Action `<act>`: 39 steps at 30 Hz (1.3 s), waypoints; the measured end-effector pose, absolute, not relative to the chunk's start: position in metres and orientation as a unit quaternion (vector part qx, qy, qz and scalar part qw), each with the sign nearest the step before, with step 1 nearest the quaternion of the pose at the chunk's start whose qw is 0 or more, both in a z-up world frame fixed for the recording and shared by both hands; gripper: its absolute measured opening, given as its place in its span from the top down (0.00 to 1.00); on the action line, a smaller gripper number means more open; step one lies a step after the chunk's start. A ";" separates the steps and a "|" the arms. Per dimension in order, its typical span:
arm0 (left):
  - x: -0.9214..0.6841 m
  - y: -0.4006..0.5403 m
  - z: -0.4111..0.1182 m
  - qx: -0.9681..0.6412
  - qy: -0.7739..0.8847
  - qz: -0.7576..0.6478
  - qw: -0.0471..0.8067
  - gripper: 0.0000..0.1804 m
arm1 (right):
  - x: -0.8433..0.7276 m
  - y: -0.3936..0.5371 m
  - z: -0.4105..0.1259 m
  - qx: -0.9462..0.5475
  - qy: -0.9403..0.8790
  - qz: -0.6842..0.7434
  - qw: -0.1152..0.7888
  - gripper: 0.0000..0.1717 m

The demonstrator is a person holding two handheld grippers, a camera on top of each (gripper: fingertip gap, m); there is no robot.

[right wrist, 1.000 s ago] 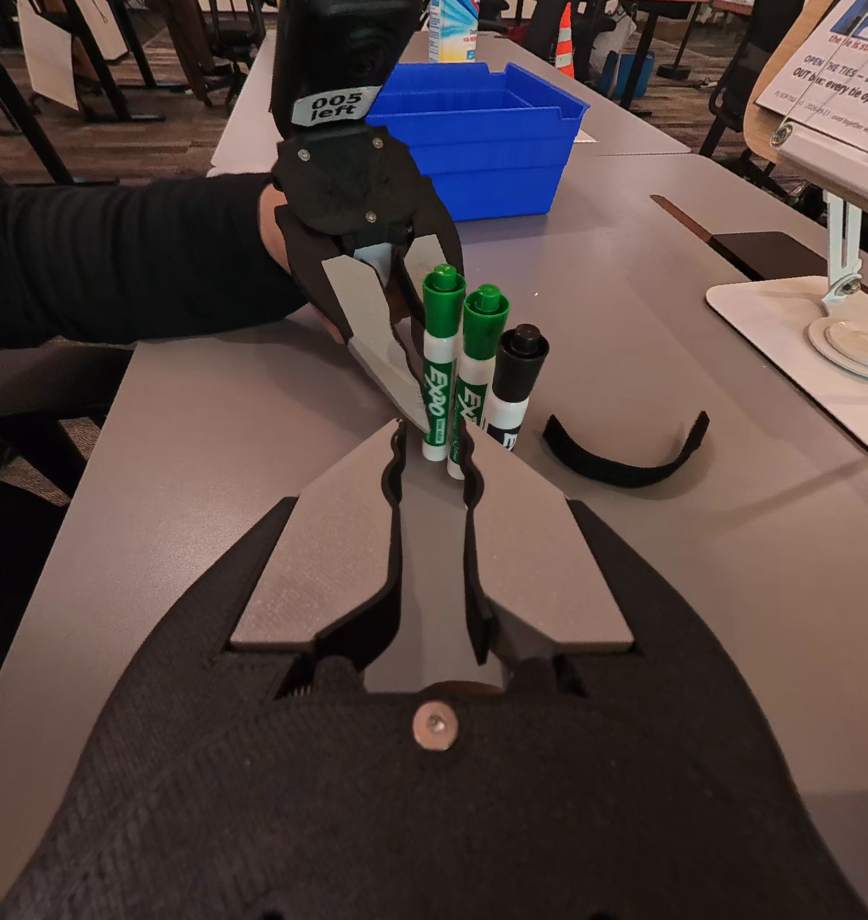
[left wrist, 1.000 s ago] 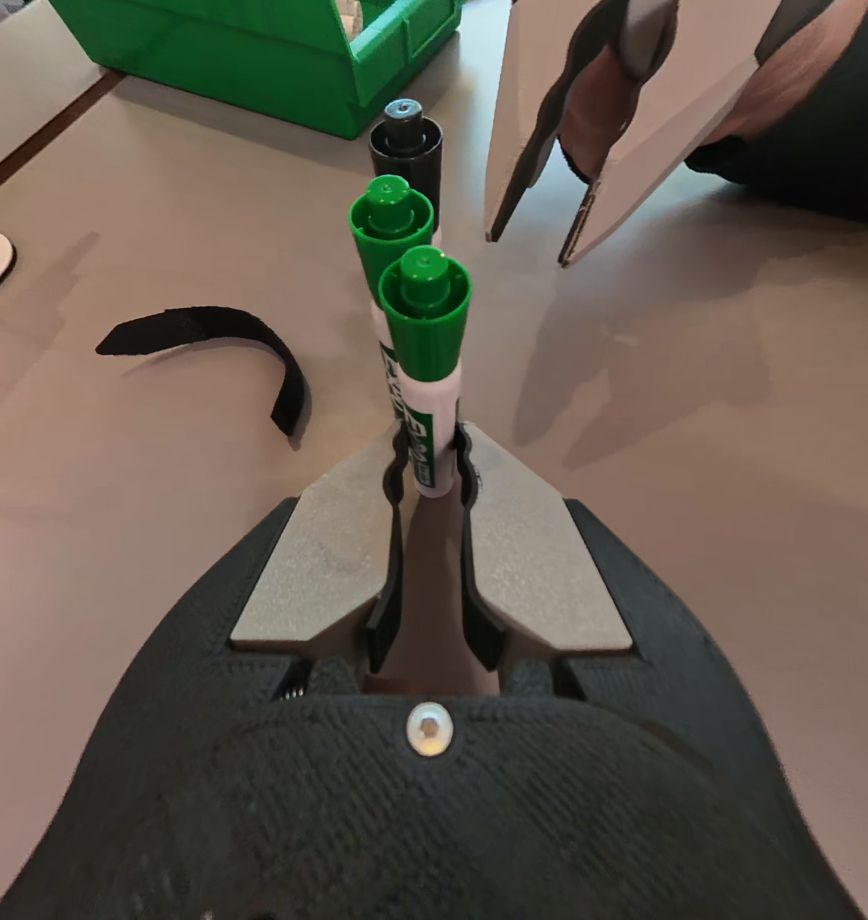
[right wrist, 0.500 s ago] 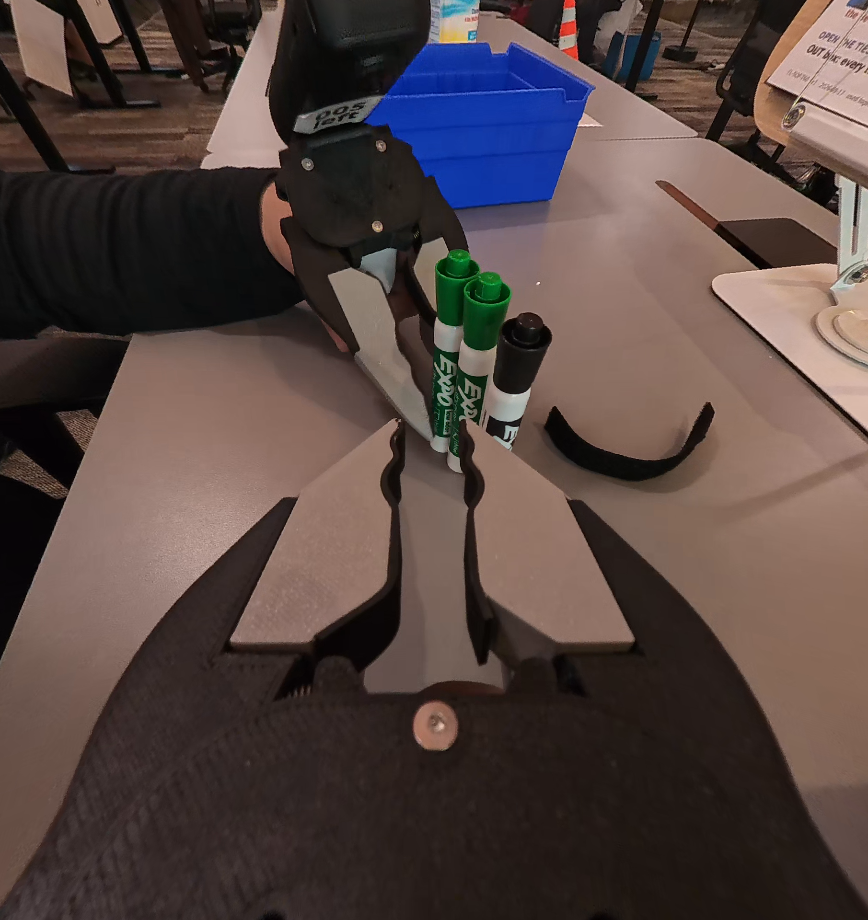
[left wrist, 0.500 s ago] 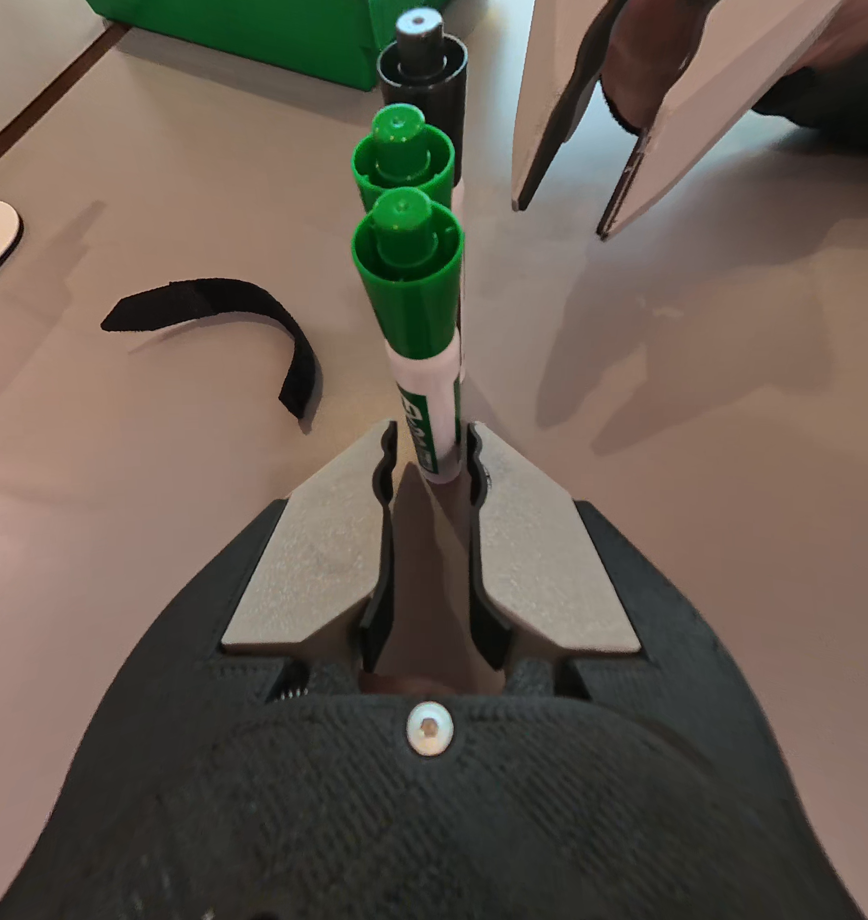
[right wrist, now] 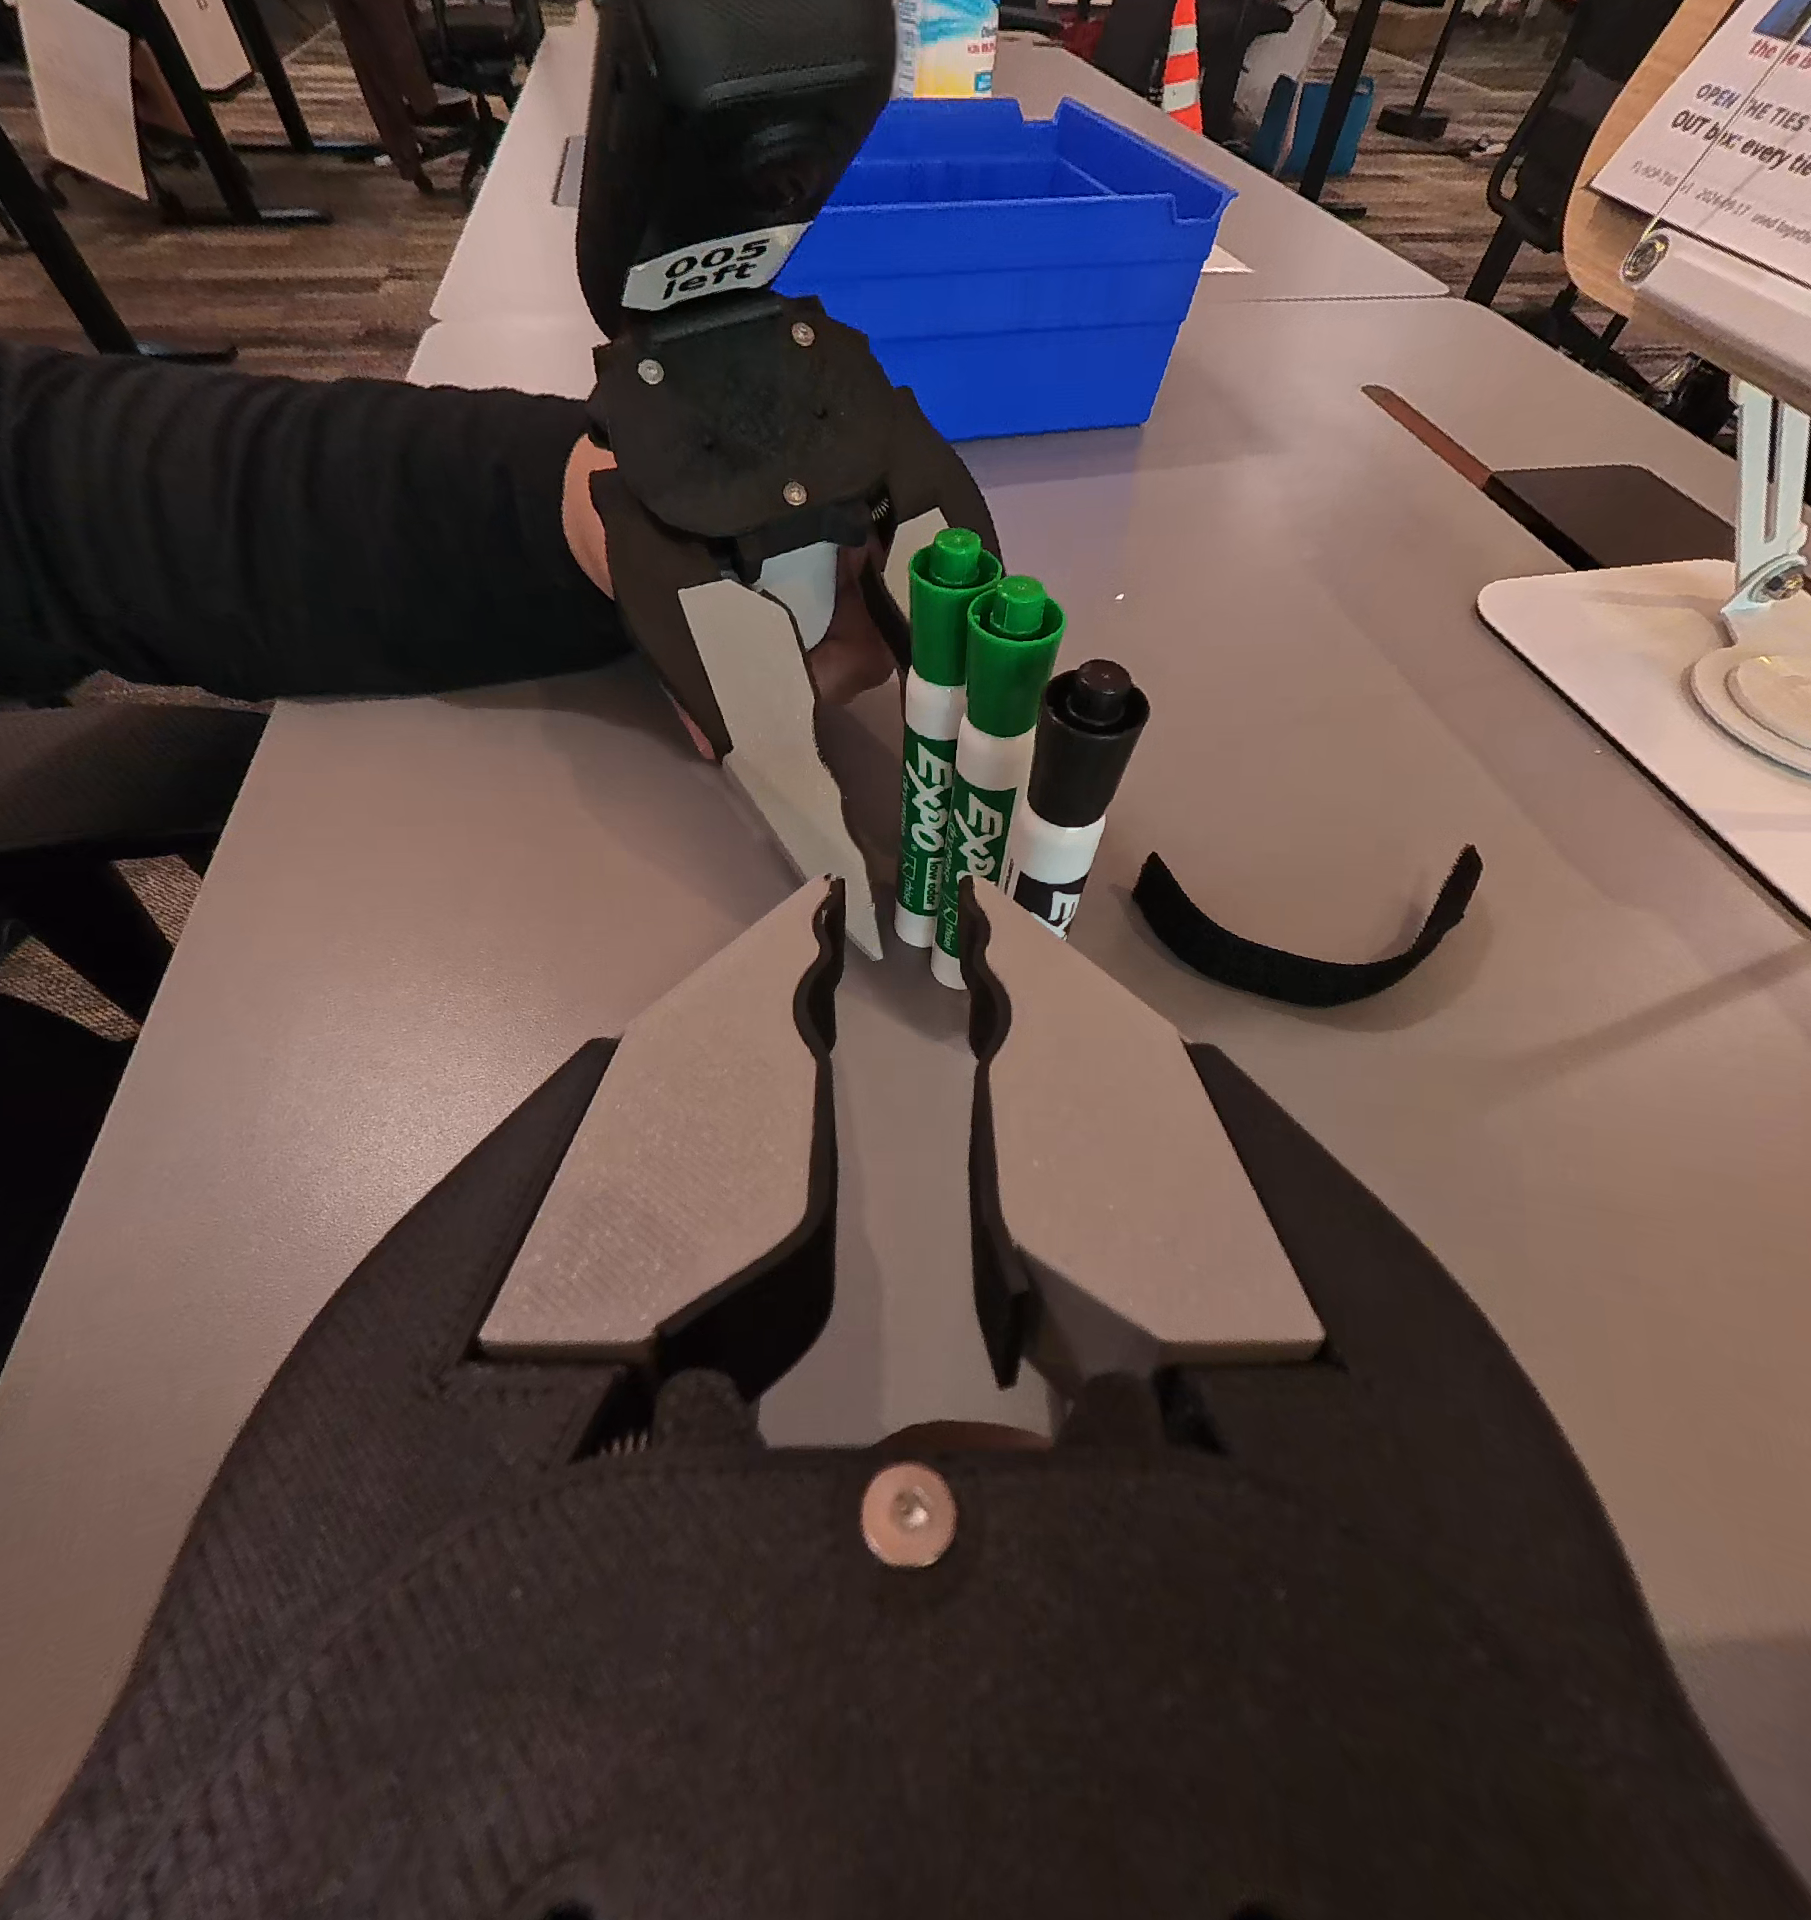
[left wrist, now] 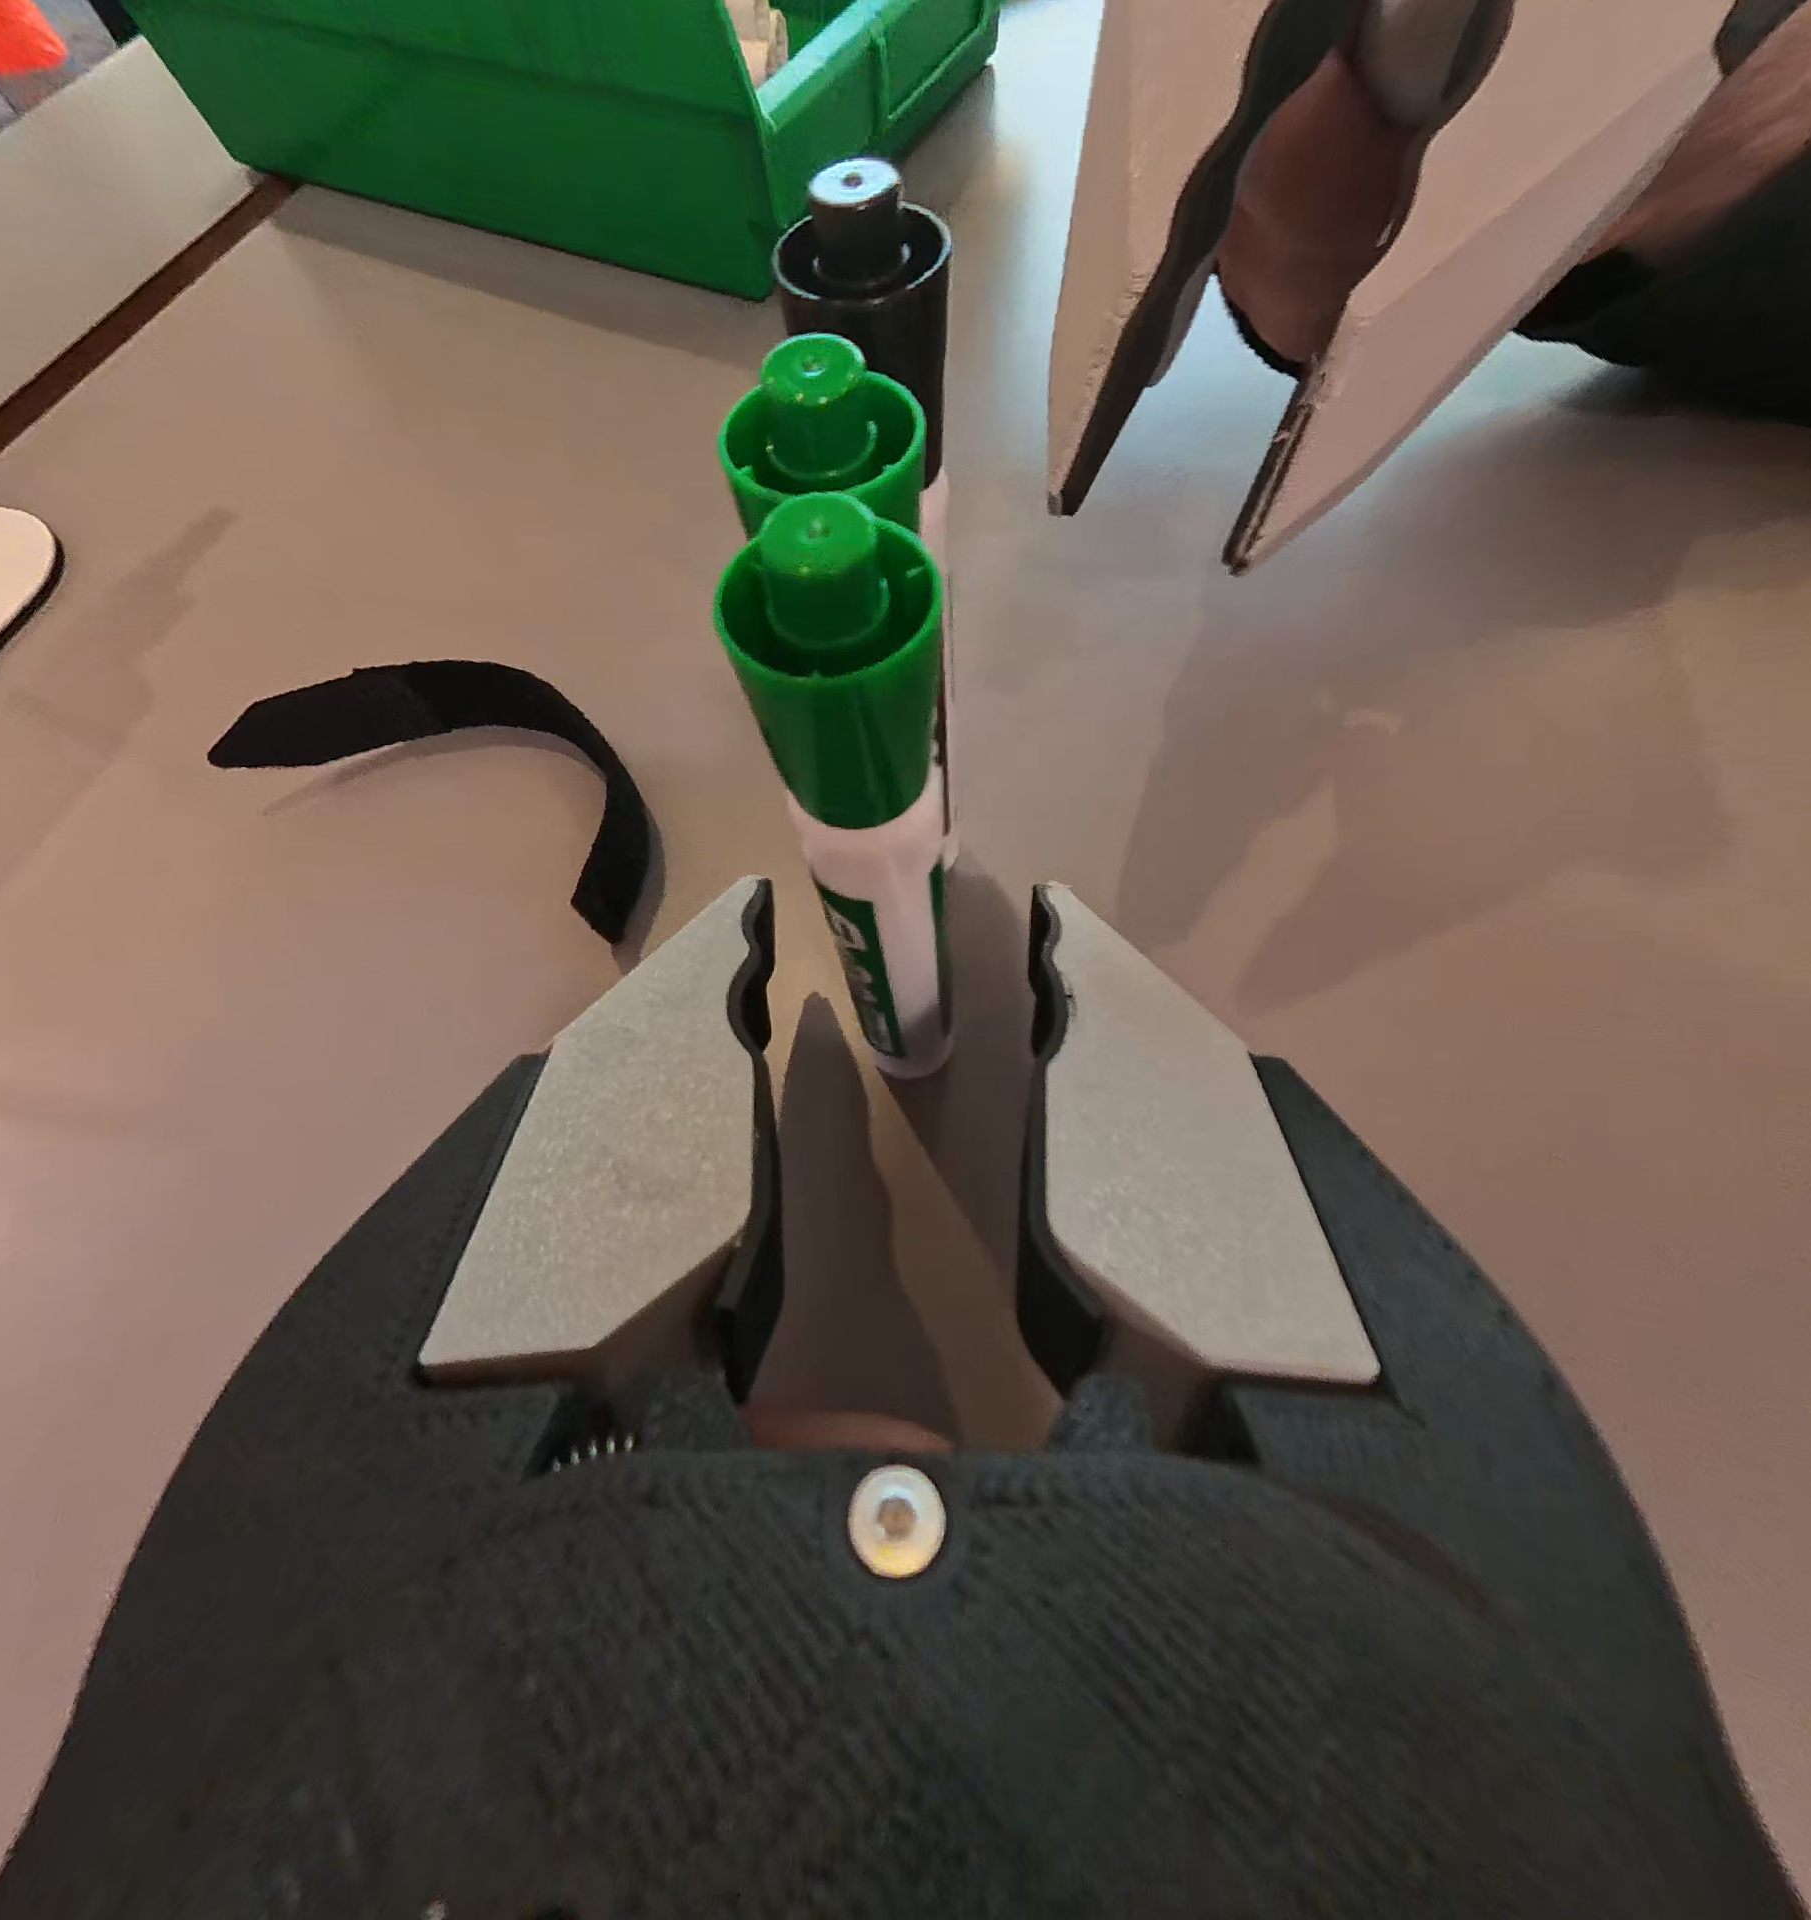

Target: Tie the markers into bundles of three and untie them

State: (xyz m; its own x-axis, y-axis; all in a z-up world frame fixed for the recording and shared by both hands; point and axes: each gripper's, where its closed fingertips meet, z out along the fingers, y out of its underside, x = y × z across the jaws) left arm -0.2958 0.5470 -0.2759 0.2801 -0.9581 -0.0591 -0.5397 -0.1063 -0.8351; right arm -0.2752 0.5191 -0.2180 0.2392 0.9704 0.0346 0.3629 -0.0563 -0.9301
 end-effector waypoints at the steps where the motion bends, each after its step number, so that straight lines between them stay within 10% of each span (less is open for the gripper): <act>1: -0.295 0.546 -0.275 -0.693 0.540 -0.263 0.398 0.74 | -0.275 0.519 -0.218 -0.645 -0.517 0.336 0.452 0.90; 12: -0.285 0.552 -0.272 -0.704 0.516 -0.264 0.412 0.90 | -0.275 0.521 -0.220 -0.648 -0.516 0.335 0.450 0.90; 39: -0.157 0.501 -0.252 -0.673 0.525 -0.315 0.416 0.91 | -0.151 0.533 -0.234 -0.671 -0.496 0.345 0.430 0.88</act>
State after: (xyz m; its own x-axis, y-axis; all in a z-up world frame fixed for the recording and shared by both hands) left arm -0.1568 0.5009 -0.2525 0.2506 -0.9680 -0.0117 -0.4436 -0.1041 -0.8902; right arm -0.1514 0.5328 -0.2337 0.2700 0.9622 -0.0368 0.3683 -0.1385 -0.9193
